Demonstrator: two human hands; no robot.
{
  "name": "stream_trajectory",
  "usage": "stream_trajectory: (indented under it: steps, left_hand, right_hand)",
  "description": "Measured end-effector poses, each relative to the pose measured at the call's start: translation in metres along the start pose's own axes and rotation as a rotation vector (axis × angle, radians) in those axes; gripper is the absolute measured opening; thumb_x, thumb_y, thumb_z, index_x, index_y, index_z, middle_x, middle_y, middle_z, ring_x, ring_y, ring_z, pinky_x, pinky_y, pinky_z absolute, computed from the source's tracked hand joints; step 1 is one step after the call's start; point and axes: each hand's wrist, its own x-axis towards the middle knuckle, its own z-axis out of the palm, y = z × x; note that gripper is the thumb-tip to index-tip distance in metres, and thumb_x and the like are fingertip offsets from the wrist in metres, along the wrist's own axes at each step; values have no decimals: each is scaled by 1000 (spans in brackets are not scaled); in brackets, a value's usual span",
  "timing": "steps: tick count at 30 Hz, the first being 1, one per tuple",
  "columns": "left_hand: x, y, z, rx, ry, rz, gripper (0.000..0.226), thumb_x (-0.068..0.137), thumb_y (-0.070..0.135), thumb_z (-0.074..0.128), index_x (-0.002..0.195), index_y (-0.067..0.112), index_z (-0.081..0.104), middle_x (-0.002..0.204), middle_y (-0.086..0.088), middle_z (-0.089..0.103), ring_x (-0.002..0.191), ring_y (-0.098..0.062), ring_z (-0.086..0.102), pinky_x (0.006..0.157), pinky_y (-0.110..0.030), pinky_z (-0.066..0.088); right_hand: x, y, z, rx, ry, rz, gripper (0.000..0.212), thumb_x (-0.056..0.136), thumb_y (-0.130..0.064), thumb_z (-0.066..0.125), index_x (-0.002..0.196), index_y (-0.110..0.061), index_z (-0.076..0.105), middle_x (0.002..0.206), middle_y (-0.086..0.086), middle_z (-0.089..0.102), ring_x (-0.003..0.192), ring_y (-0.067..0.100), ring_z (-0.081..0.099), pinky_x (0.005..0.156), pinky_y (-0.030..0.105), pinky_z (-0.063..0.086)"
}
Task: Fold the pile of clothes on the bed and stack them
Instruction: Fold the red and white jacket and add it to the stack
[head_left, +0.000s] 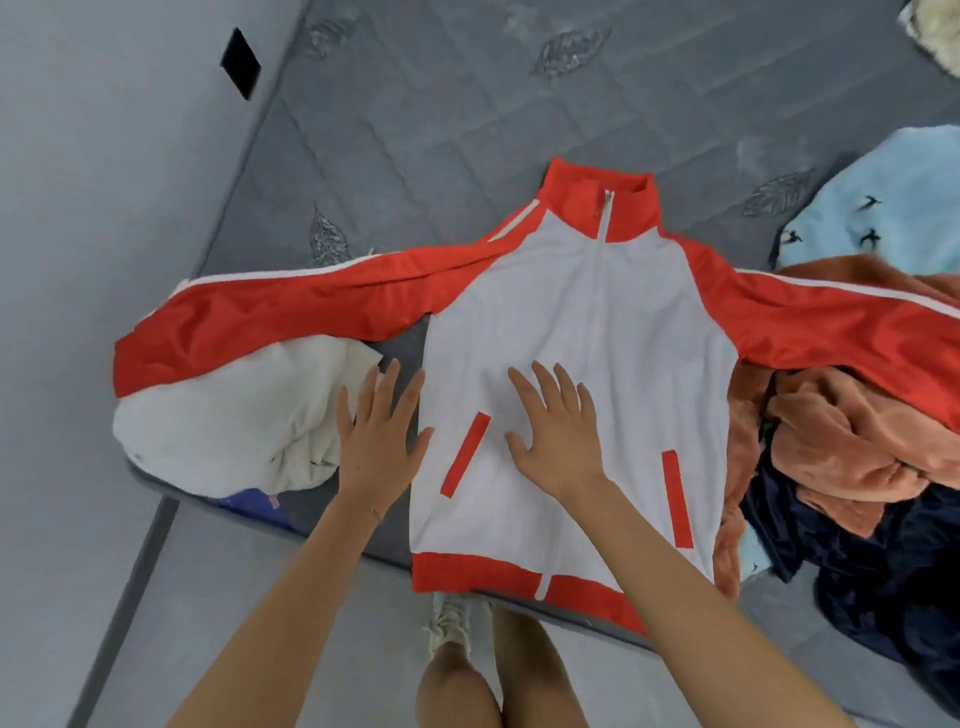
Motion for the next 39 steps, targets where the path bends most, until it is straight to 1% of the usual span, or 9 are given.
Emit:
stream_trajectory:
  steps: [3,8,18,23,27,31,34,36,39]
  left_hand:
    - [14,-6,-4,-7,-10,-98,66,92,49,51,151,26,32,156,-12,34,143,-35,29,114,-61,18]
    - [31,-29,-12,-58,31,-202,64,92,54,37,151,27,32,157,-11,31,144,-35,27,115,-59,17]
    - [64,-125,-10,-136,110,-303,62,93,46,45,150,27,32,157,-11,30,146,-33,22,116,-58,13]
    - [79,-164,-16,-135,128,-312,60,95,48,46,150,25,36,156,-12,34,145,-34,26,117,-58,15]
    - [80,-196,-19,-150,101,-331,61,94,47,48,149,25,37,155,-13,35,144,-35,27,117,-59,16]
    - [75,-230,-19,-186,69,-401,58,96,47,40,150,25,35,155,-13,33,144,-34,26,117,-57,13]
    - [75,-252,-21,-233,87,-460,55,99,45,31,149,22,38,155,-14,33,143,-36,27,116,-57,17]
    - [78,-267,-21,-283,95,-501,55,100,42,25,147,19,40,153,-14,37,142,-37,31,114,-58,20]
    - [83,-291,-21,-409,78,-575,48,102,32,26,145,17,44,137,-13,55,129,-34,47,112,-56,26]
  right_hand:
    - [28,-9,-10,-20,-42,-42,72,97,-45,47,156,-32,7,165,1,3,152,26,-3,121,45,-3]
    - [68,-25,-13,-23,-32,-103,75,92,-38,57,156,-28,19,163,5,16,151,30,8,120,49,7]
    - [150,-86,3,-10,13,-174,74,88,-33,64,153,-23,31,159,10,27,148,35,21,118,53,20]
    - [179,-124,12,9,17,-176,76,84,-34,68,151,-22,35,156,11,34,145,37,25,117,54,22]
    - [193,-163,18,32,21,-188,75,79,-42,58,149,-22,39,154,12,38,143,37,29,114,54,23]
    - [208,-198,25,14,-7,-234,74,84,-40,66,150,-22,38,155,10,35,145,35,27,116,52,20]
    - [218,-222,32,10,-3,-274,73,84,-44,61,149,-23,38,154,10,37,144,34,28,115,52,22]
    - [224,-236,38,16,-9,-295,73,83,-47,56,149,-23,38,154,10,36,145,33,27,116,52,22]
    - [229,-251,46,10,-50,-312,73,88,-46,61,152,-26,32,158,7,28,148,29,19,118,47,15]
